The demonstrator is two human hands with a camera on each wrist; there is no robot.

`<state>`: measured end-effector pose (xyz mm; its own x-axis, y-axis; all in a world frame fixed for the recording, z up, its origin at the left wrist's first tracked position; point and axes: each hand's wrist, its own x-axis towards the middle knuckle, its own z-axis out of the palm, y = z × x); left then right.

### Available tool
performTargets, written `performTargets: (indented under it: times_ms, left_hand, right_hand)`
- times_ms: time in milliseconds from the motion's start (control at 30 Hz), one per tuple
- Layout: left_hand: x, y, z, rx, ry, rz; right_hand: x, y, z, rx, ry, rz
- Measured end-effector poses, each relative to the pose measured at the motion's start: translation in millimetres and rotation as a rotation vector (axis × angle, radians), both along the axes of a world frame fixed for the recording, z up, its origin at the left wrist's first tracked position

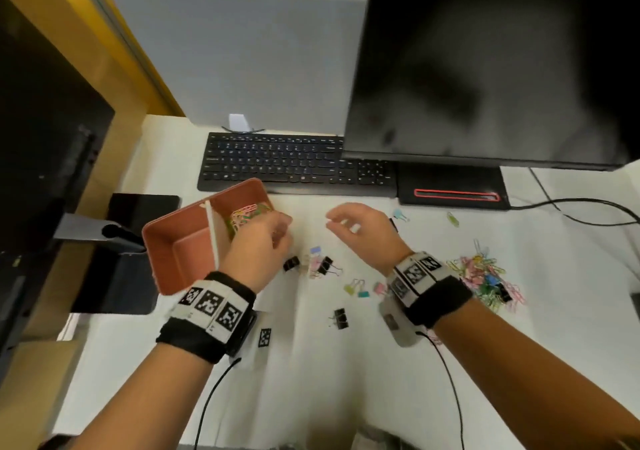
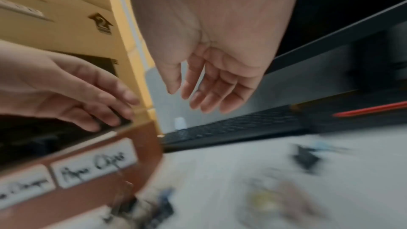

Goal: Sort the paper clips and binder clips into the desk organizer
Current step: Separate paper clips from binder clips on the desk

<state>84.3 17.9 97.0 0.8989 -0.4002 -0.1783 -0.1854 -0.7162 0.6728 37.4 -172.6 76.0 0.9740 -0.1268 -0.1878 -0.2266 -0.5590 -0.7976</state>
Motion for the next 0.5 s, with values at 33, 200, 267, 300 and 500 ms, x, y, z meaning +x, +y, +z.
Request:
performTargets:
  times_ms: [33, 200, 267, 300, 500]
  left_hand:
    - [-5.9, -14.6, -3.8, -0.017, 0.010, -0.061]
    - [-38.9, -106.3, -32.6, -0.013, 0.106, -0.352]
    - [-49.5, -143.4, -45.6, 0.005, 0.147, -0.433]
    - [-53.8, -160.8, -51.9, 0.025, 0.163, -0.475]
    - [-63.0, -231.7, -82.1, 0.147, 0.196, -0.615]
  right_hand:
    - [-15.2, -25.2, -7.0, -0.052, 0.008, -0.063]
    - [-76.3, -150.0, -36.2, -0.291, 0.188, -0.322]
    - [-82.1, -184.2, -41.4, -0.312, 0.261, -0.351]
    - [-80.8, -196.8, -44.2, -0.313, 0.280, -0.347]
    - [-49.8, -223.8, -70.2, -0.281, 0.287, -0.217]
